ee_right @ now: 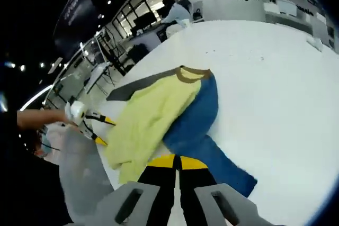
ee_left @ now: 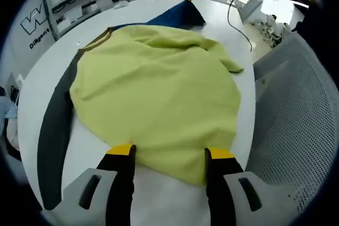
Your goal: Fold the garment on the visible template until the final outline fits inside the template.
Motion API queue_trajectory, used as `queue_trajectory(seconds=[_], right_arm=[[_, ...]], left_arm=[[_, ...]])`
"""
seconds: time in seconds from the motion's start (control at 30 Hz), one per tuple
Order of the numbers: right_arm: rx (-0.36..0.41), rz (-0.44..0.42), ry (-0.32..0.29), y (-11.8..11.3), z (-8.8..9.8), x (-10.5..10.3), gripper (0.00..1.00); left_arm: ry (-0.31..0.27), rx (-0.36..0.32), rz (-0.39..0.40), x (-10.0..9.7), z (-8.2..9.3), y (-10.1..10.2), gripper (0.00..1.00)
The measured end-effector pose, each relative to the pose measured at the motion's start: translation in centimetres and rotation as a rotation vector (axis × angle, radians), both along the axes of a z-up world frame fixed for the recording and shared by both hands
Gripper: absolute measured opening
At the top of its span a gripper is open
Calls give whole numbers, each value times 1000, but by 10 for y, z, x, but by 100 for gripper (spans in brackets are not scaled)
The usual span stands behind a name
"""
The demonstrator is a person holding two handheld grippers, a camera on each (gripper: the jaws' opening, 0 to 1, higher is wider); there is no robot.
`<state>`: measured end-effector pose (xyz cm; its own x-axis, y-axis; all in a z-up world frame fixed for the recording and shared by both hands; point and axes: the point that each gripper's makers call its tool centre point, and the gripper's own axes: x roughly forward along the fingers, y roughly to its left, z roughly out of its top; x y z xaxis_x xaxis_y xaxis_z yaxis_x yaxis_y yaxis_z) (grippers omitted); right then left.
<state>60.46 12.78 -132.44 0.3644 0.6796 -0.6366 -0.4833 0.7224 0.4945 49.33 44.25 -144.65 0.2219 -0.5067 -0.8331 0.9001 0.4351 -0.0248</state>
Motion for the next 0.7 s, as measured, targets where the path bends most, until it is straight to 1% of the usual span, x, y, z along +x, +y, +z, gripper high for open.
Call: queue_trajectory(seconds=[0.07, 0.13, 0.17, 0.2, 0.27, 0.3, 0.37, 0.4, 0.43, 0.47, 0.53, 0.57, 0.6, 0.63, 0.67, 0.7], right_arm=[[36, -38, -14, 0, 11, 13, 0], [43, -84, -42, -5, 19, 26, 0], [60, -130, -38, -6, 22, 32, 0], [48, -166, -29, -11, 21, 36, 0], [0, -236, -53, -25, 17, 48, 0], [-48, -279, -63, -36, 12, 53, 0], [-79, -295, -82, -43, 9, 55, 0], [-140, -326, -96, -55, 4, 58, 0], [-175, -339, -104, -61, 0, 59, 0], [-194, -335, -118, -64, -2, 59, 0], [-276, -356, -161, -79, -9, 63, 0], [-314, -341, -195, -83, -11, 64, 0], [-328, -335, -221, -85, -13, 66, 0], [-376, -343, -238, -91, -17, 67, 0], [-400, -321, -240, -93, -20, 67, 0], [-393, -309, -259, -89, -22, 68, 0]], left_arm=[[0, -1, 1, 0, 0, 0, 50], [1, -1, 3, 0, 0, 0, 50], [1, 0, 5, 0, 0, 0, 50], [1, 0, 6, 0, 0, 0, 50], [1, 1, 8, 0, 0, 0, 50], [2, 2, 9, 0, 0, 0, 50], [2, 4, 9, 0, 0, 0, 50], [3, 5, 10, 0, 0, 0, 50], [3, 6, 10, 0, 0, 0, 50], [3, 6, 10, 0, 0, -1, 50], [3, 4, 10, 0, 0, 0, 50], [3, 4, 10, 0, 0, -1, 50], [3, 4, 9, 0, 0, -1, 50], [4, 5, 8, 0, 0, -1, 50], [4, 6, 7, 0, 0, -1, 50], [5, 7, 7, 0, 0, -1, 50]])
